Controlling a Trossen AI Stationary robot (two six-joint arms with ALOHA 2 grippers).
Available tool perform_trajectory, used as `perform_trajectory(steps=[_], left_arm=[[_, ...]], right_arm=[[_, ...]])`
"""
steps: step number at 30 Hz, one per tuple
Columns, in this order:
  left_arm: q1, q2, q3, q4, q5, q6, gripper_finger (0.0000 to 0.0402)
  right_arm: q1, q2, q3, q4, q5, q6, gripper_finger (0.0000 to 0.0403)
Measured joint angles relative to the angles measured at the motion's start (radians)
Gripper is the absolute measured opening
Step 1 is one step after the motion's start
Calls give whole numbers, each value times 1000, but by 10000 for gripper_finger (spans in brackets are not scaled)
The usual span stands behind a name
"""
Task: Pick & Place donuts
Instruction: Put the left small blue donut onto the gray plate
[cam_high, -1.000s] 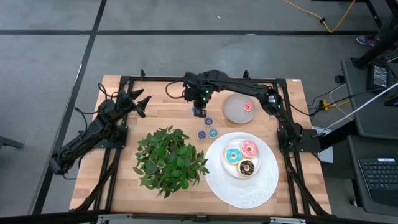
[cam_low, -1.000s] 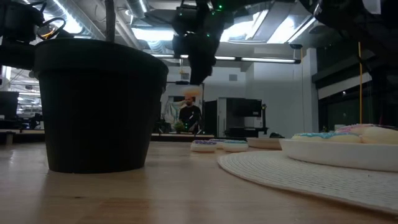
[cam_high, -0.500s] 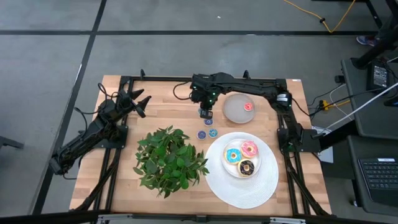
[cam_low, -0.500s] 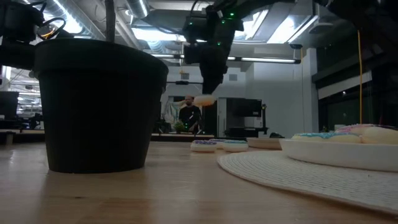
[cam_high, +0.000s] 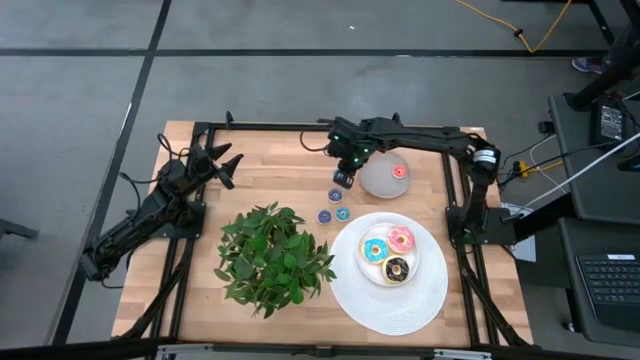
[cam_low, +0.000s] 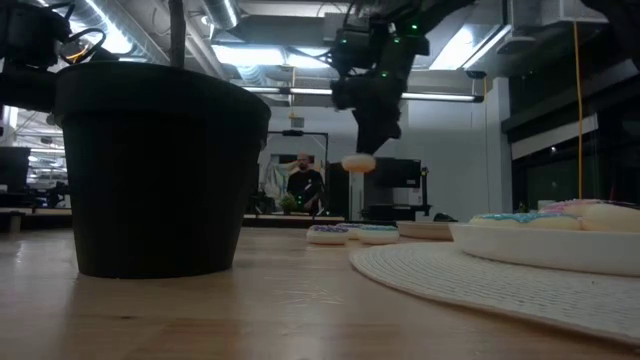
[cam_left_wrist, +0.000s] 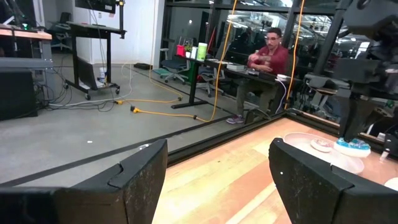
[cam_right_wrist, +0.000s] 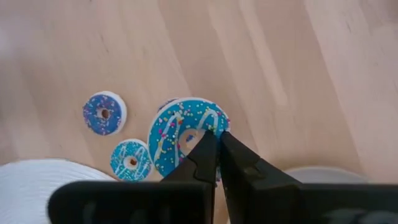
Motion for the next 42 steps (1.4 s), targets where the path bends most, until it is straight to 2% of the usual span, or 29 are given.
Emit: perform_trajectory(steps=[13, 21, 31, 42], left_arm=[[0, 0, 0, 0, 0, 0, 270], [0, 0, 0, 0, 0, 0, 270], [0, 0, 0, 0, 0, 0, 270], [0, 0, 0, 0, 0, 0, 270]], right_arm=[[-63, -137, -240, 96, 2, 151, 18], [-111, -222, -372, 186, 56, 253, 15], [-171, -275, -480, 212, 141, 351, 15], [-257, -274, -554, 278, 222, 382, 14]])
